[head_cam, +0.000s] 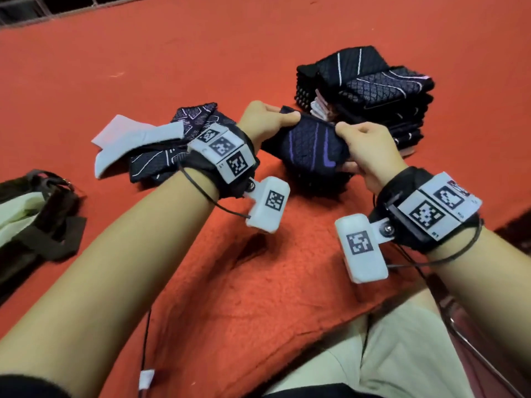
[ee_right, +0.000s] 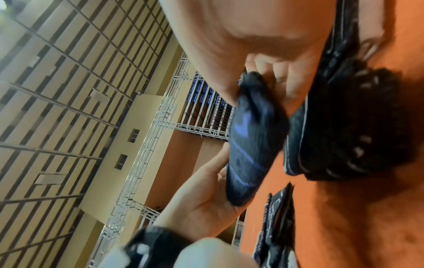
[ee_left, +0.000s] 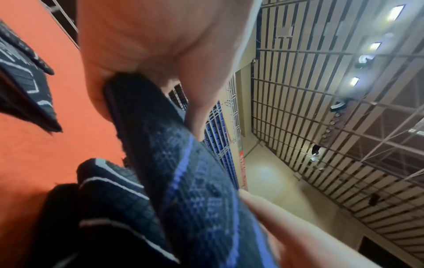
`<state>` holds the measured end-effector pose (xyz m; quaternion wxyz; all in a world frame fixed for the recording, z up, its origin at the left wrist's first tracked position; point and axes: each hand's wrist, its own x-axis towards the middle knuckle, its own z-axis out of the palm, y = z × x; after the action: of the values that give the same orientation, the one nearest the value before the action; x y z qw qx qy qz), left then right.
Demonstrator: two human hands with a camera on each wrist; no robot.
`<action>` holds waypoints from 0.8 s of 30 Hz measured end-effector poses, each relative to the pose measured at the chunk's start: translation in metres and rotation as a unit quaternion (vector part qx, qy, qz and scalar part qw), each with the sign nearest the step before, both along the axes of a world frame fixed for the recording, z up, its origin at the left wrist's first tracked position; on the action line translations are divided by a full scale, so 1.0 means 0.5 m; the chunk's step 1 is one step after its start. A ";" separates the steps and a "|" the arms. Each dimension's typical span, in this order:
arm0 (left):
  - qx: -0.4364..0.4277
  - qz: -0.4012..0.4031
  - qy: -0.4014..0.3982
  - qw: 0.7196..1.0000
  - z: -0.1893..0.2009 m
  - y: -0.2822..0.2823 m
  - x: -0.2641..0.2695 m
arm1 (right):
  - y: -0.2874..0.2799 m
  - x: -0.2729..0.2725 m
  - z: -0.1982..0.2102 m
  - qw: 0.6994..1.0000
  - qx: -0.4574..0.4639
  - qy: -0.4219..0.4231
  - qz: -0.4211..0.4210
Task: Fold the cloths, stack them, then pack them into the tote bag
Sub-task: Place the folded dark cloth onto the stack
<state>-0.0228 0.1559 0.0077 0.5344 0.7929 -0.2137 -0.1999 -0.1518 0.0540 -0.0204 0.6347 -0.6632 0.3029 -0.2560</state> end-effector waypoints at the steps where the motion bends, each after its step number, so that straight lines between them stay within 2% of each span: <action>1: 0.001 0.002 -0.006 1.000 0.000 -0.011 0.009 | -0.005 -0.007 0.000 1.000 0.005 0.014 0.009; 7: 0.047 -0.030 -0.053 0.997 -0.009 -0.076 0.032 | -0.036 -0.011 -0.021 0.997 -0.012 0.074 0.006; 11: 0.086 -0.034 -0.038 0.995 -0.032 -0.105 0.041 | -0.045 -0.004 -0.034 0.992 -0.052 0.117 -0.014; 17: 0.157 -0.035 -0.013 0.987 -0.043 -0.130 0.041 | -0.056 -0.011 -0.049 0.991 -0.034 0.128 -0.018; 21: 0.224 -0.040 -0.037 0.973 -0.047 -0.132 0.040 | -0.049 -0.020 -0.050 0.988 -0.051 0.147 -0.011; 24: 0.234 -0.032 -0.075 0.969 -0.051 -0.130 0.044 | -0.044 -0.028 -0.037 0.981 -0.104 0.164 0.012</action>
<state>-0.0006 0.0911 -0.0177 0.3098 0.9013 -0.2259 -0.2015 -0.1659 0.0321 -0.0388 0.5075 -0.7620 0.3664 -0.1658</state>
